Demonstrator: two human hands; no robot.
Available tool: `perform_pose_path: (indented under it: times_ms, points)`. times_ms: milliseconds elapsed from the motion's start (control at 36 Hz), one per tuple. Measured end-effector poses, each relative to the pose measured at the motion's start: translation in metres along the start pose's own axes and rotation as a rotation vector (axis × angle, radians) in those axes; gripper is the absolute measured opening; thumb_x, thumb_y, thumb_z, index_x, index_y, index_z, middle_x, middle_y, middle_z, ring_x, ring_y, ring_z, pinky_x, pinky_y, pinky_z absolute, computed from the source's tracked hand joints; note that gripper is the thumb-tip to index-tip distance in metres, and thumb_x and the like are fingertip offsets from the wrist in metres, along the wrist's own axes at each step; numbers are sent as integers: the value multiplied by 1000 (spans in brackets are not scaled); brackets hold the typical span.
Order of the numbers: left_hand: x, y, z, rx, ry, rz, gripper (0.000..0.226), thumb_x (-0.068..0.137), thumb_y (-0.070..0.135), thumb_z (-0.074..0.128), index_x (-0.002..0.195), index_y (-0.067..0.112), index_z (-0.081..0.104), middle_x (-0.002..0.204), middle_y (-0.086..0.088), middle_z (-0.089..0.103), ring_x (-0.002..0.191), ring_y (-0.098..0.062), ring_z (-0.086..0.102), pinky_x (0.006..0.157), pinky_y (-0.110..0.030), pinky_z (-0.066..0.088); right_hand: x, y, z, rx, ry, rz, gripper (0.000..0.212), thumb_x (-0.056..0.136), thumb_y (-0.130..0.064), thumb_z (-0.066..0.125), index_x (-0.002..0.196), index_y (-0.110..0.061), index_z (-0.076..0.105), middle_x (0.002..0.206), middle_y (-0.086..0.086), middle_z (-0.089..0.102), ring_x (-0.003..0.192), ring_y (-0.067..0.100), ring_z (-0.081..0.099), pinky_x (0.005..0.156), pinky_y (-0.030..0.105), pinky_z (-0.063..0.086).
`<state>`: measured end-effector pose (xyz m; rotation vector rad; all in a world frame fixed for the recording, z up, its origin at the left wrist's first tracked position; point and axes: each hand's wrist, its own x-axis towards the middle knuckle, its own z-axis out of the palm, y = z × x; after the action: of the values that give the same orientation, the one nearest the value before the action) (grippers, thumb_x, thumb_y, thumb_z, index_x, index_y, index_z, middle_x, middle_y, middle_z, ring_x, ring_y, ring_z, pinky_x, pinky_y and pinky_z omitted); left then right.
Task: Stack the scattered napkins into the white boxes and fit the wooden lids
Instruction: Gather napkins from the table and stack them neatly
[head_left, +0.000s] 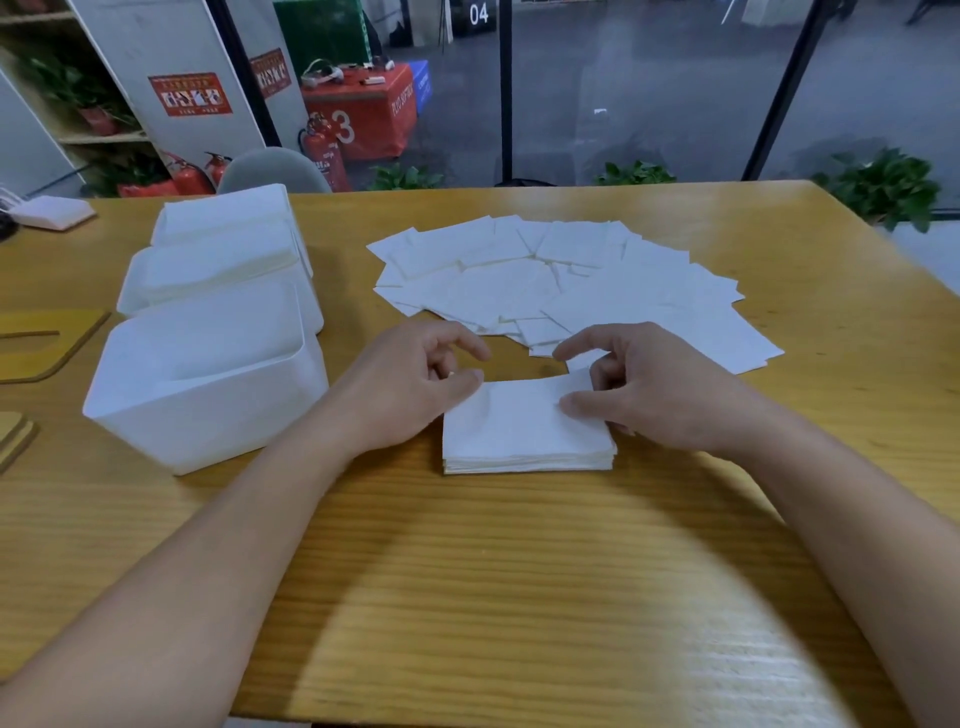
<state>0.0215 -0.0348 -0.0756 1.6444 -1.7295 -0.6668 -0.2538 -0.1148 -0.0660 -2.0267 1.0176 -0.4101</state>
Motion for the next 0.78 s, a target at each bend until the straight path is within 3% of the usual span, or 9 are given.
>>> perform_pose_path:
  times_ms: [139,222,306,361,444,500,611,778]
  points:
    - [1,-2,0,18,-3,-1,12,102,31,75,111,38,73,72,5,68,58,-6,53,60,-18,44,3,4,1,-45,14,-29,30,94,-23,80,120,-34,69,63,-7,56,57,10,51,63,31,44]
    - [1,-4,1,41,15,2,12,99,32,78,109,37,75,72,11,66,61,-4,55,61,-16,44,3,7,3,-117,94,-53,22,91,-37,82,111,-37,72,71,-13,60,61,5,53,66,30,46]
    - [1,-6,2,64,29,3,11,97,35,79,107,39,76,81,12,66,69,-6,56,66,-17,47,6,9,5,-276,242,-97,31,89,-63,77,110,-42,73,100,-18,64,86,1,59,75,26,48]
    - [2,-6,1,97,39,3,11,97,38,79,108,41,76,94,13,67,80,-5,60,71,-15,48,9,10,7,-369,256,-160,43,92,-69,70,125,-41,72,126,-23,58,111,0,52,91,25,44]
    - [2,-5,3,131,32,21,10,98,39,78,108,41,76,102,15,68,91,-6,62,75,-14,47,12,13,13,-461,172,-203,60,96,-75,56,142,-38,66,157,-19,47,139,12,37,117,41,35]
    - [2,-5,5,134,14,34,8,100,36,76,106,40,77,102,15,69,93,-6,64,75,-14,47,14,15,16,-505,124,-204,68,94,-81,46,145,-40,62,164,-17,42,143,18,33,121,46,29]
    - [2,-6,7,143,-3,54,8,101,34,73,103,41,77,99,17,70,92,-6,65,74,-17,49,21,14,21,-572,87,-196,76,92,-85,31,147,-40,58,167,-16,38,142,20,32,118,44,24]
    - [2,-6,8,152,-2,61,10,101,33,72,105,41,78,98,17,70,93,-7,65,75,-16,49,24,14,22,-617,81,-192,79,94,-85,28,152,-36,53,163,-18,41,137,19,34,116,41,25]
